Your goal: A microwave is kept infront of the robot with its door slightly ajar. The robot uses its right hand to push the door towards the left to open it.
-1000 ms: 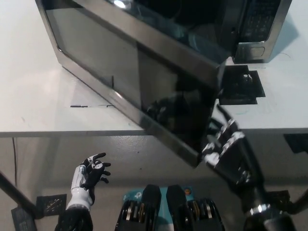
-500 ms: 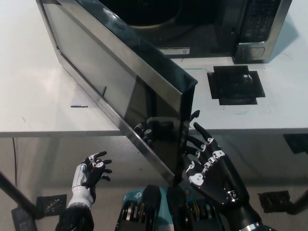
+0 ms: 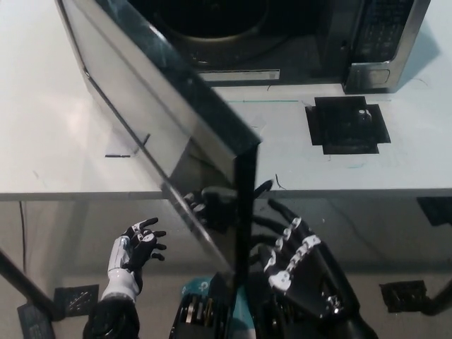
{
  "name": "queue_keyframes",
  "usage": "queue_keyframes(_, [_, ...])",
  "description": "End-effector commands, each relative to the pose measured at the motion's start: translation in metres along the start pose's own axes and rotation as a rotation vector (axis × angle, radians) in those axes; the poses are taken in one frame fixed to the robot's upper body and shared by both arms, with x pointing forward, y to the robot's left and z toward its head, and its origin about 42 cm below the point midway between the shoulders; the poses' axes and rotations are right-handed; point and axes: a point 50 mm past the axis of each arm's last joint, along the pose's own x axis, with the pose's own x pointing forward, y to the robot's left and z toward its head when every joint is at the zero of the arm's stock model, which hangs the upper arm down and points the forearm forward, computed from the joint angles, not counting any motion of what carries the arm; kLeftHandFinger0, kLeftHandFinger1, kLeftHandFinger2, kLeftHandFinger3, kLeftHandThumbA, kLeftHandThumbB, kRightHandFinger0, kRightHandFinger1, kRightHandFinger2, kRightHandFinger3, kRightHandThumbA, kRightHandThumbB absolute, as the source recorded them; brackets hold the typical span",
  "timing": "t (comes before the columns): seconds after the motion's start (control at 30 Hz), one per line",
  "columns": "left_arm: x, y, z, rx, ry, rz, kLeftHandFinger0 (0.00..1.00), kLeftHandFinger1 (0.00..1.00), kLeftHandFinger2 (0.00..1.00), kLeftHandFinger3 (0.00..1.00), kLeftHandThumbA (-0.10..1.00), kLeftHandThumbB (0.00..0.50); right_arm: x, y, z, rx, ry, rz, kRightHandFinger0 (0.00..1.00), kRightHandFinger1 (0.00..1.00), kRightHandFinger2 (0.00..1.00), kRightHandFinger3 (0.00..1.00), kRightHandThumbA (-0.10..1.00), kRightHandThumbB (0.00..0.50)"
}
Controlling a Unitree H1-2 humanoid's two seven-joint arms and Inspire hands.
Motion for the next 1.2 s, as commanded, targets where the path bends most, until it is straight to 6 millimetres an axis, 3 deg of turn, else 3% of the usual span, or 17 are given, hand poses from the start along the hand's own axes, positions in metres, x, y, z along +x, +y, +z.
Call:
queue_keyframes(0.0, [0.009,-0.013,0.017,0.009,-0.069,-0.033,0.29,0.32,0.4,0.54,0.06,0.035,-0.015,0.012,0.004,0.01,0.007,0.066,0.46,0.67,0.77,0.91,0.49,0.252])
queue_keyframes(0.23, [0.012,-0.019,0.018,0.004,-0.057,-0.038,0.29,0.33,0.41,0.57,0.04,0.034,-0.044,-0.001,0.011,-0.058,-0.008,0.078,0.51,0.68,0.76,0.91,0.47,0.2])
queue_keyframes(0.37, [0.012,-0.019,0.019,-0.006,-0.061,-0.042,0.26,0.31,0.4,0.57,0.04,0.027,-0.055,-0.012,0.017,-0.071,0.002,0.036,0.5,0.66,0.73,0.88,0.47,0.232])
queue_keyframes(0.43, [0.013,-0.019,0.018,-0.003,-0.059,-0.041,0.25,0.31,0.4,0.57,0.03,0.03,-0.065,-0.027,0.02,-0.089,0.002,-0.017,0.53,0.68,0.75,0.9,0.49,0.2])
queue_keyframes(0.53, [0.014,-0.02,0.02,-0.007,-0.061,-0.039,0.28,0.32,0.41,0.56,0.03,0.044,-0.072,-0.056,0.021,-0.107,-0.016,-0.129,0.55,0.7,0.77,0.91,0.43,0.196])
queue_keyframes(0.6, [0.015,-0.021,0.021,-0.005,-0.064,-0.036,0.28,0.32,0.4,0.55,0.05,0.058,-0.074,-0.082,0.02,-0.137,-0.037,-0.229,0.59,0.7,0.76,0.93,0.4,0.146])
queue_keyframes(0.67, [0.015,-0.021,0.02,-0.004,-0.067,-0.038,0.29,0.32,0.4,0.55,0.06,0.054,-0.075,-0.095,0.019,-0.142,-0.042,-0.297,0.58,0.68,0.76,0.91,0.38,0.142])
queue_keyframes(0.73, [0.015,-0.021,0.02,-0.011,-0.073,-0.04,0.28,0.31,0.38,0.54,0.04,0.04,-0.074,-0.128,0.013,-0.145,-0.058,-0.441,0.55,0.67,0.75,0.88,0.36,0.133])
queue_keyframes(0.8, [0.015,-0.021,0.02,-0.007,-0.073,-0.04,0.28,0.32,0.39,0.56,0.04,0.032,-0.072,-0.143,0.007,-0.146,-0.069,-0.51,0.53,0.64,0.73,0.86,0.36,0.155])
queue_keyframes(0.87, [0.015,-0.02,0.02,-0.011,-0.074,-0.035,0.29,0.32,0.4,0.57,0.04,0.036,-0.064,-0.163,-0.003,-0.134,-0.091,-0.619,0.49,0.61,0.7,0.84,0.35,0.185])
queue_keyframes(0.97, [0.015,-0.021,0.021,-0.028,-0.074,-0.022,0.29,0.32,0.41,0.58,0.03,0.036,-0.048,-0.19,-0.02,-0.128,-0.106,-0.782,0.46,0.57,0.67,0.85,0.34,0.179])
queue_keyframes(1.07, [0.016,-0.021,0.021,-0.029,-0.075,-0.022,0.28,0.32,0.4,0.57,0.03,0.041,-0.044,-0.195,-0.027,-0.109,-0.106,-0.813,0.43,0.55,0.67,0.86,0.36,0.175])
queue_keyframes(1.13, [0.017,-0.02,0.022,-0.025,-0.082,-0.027,0.28,0.31,0.4,0.57,0.04,0.034,-0.039,-0.199,-0.033,-0.092,-0.104,-0.839,0.41,0.55,0.66,0.86,0.37,0.199])
queue_keyframes(1.17, [0.019,-0.02,0.025,-0.027,-0.087,-0.024,0.28,0.31,0.4,0.56,0.05,0.04,-0.033,-0.202,-0.037,-0.1,-0.1,-0.852,0.42,0.57,0.65,0.82,0.37,0.214])
